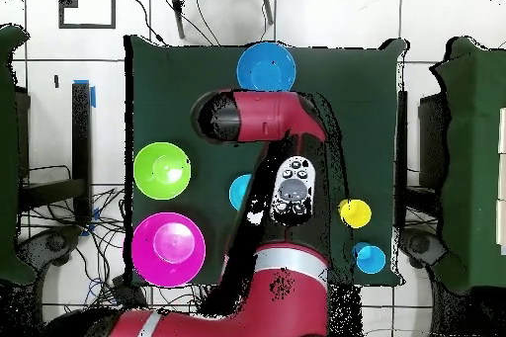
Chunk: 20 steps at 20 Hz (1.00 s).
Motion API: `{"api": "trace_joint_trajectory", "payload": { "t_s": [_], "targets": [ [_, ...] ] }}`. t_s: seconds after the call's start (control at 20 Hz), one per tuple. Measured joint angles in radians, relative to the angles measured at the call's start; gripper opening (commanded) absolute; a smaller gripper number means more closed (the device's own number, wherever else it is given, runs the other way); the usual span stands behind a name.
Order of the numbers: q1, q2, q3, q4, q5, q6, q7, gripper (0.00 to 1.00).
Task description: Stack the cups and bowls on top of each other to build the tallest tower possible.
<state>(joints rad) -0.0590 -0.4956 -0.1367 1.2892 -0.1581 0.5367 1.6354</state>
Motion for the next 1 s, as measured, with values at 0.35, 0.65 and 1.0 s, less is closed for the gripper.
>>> {"api": "trace_joint_trajectory", "payload": {
  "t_s": [0.35, 0.65, 1.0],
  "targets": [
    [0.048, 0.003, -0.010, 0.001, 0.006, 0.000, 0.003, 1.00],
    [0.059, 0.017, -0.025, 0.004, 0.016, -0.004, 0.026, 1.00],
    [0.010, 0.067, -0.016, 0.008, 0.053, -0.065, 0.050, 1.00]
  ]
}}
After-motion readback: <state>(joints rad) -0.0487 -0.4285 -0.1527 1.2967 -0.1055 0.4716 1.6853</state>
